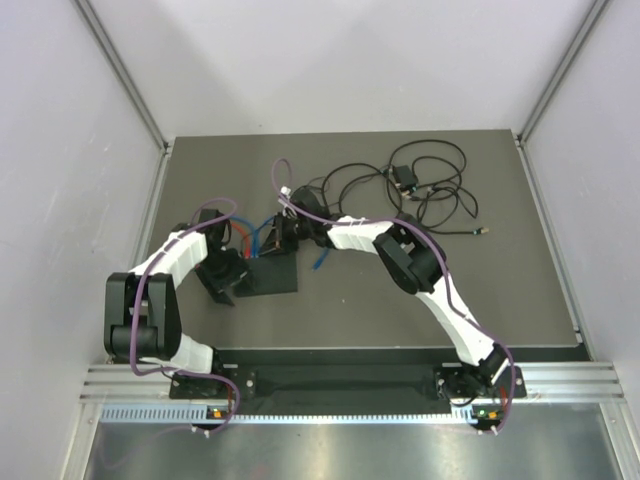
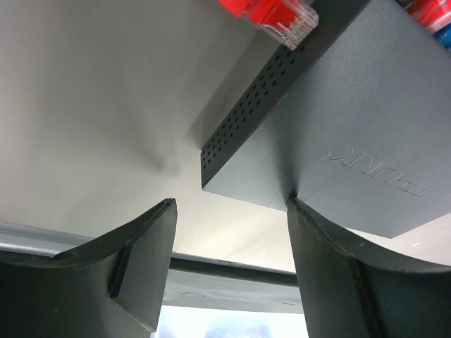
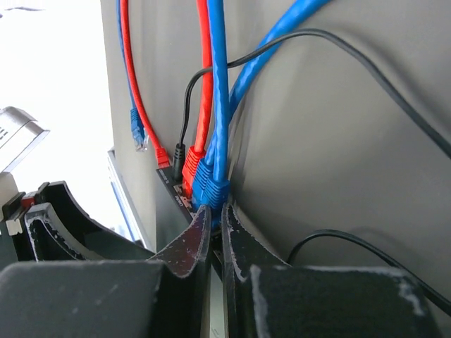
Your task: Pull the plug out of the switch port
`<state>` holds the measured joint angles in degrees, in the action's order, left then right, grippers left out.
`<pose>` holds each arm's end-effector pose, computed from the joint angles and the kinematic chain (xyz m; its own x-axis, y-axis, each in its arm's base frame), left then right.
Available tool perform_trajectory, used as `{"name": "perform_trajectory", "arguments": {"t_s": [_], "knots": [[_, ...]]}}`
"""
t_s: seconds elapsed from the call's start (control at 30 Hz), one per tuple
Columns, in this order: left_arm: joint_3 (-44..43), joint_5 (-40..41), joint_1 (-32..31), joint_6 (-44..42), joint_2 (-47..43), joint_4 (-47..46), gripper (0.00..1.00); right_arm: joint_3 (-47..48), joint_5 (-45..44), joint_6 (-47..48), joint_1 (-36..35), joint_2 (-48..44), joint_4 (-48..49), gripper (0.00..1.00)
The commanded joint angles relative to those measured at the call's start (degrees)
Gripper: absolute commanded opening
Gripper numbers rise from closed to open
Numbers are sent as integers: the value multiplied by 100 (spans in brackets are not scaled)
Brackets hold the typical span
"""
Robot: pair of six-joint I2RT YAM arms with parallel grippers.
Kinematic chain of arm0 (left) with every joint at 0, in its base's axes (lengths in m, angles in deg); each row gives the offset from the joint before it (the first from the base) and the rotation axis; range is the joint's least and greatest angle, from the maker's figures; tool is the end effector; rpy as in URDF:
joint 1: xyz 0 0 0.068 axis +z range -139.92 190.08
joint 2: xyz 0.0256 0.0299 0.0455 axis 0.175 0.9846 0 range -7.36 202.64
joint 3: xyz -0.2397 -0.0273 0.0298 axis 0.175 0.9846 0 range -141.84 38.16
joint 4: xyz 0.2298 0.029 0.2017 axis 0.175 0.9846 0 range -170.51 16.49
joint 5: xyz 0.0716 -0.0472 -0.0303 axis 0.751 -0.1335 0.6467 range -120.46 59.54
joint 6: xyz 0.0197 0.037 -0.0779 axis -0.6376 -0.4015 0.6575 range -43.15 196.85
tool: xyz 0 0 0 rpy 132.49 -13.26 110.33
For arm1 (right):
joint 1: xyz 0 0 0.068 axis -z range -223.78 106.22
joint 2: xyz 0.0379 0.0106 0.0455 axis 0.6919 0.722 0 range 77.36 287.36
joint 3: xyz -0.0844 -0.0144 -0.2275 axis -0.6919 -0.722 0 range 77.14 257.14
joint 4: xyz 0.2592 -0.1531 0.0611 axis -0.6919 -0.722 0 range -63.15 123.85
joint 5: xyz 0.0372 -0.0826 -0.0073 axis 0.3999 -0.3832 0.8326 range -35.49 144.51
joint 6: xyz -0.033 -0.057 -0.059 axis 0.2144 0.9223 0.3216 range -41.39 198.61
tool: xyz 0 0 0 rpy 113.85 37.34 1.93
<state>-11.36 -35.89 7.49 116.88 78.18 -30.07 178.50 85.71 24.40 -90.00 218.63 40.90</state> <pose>0.2830 -0.0203 0.0700 -0.7962 -0.6049 0.0134 -0.6024 0.7903 -0.1121 0.3746 0.4498 0.0406 -0.9647 -0.0039 -0.2632 -0.2327 0.4801 0.8458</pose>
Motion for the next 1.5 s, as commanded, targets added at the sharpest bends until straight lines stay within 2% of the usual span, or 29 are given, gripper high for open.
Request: {"name": "perform_trajectory", "arguments": {"t_s": [0.0,0.03,0.17,0.33,0.47,0.63,0.8,0.93,1.2,1.33,1.47], "knots": [[399,490,-49,-65,341,230,69,673,-626,261,350,198,421,0],[399,482,-49,-74,323,213,69,935,-580,428,341,225,29,0],[399,376,-49,-118,297,160,69,965,-150,1235,341,121,-518,0],[399,236,-49,-171,69,46,68,121,157,1378,394,-258,-572,1],[399,69,-57,-224,-221,-34,68,243,299,2132,236,-276,-1336,1],[390,-115,-49,-241,-573,-95,70,630,378,2503,166,-3,-2180,5],[329,-230,-49,-373,-1020,-16,74,25,219,2556,157,-284,-2137,21],[223,-248,-49,-417,-1188,98,74,-449,255,2600,157,-451,-2243,24],[-58,-19,-49,-549,-1180,309,73,-2013,140,2293,157,-1470,-1699,26],[30,16,-49,-549,-1197,344,73,-1981,71,2301,139,-1655,-1768,26],[65,-19,-49,-549,-1180,379,72,-1182,-167,2600,157,-1524,-2330,30]]}}
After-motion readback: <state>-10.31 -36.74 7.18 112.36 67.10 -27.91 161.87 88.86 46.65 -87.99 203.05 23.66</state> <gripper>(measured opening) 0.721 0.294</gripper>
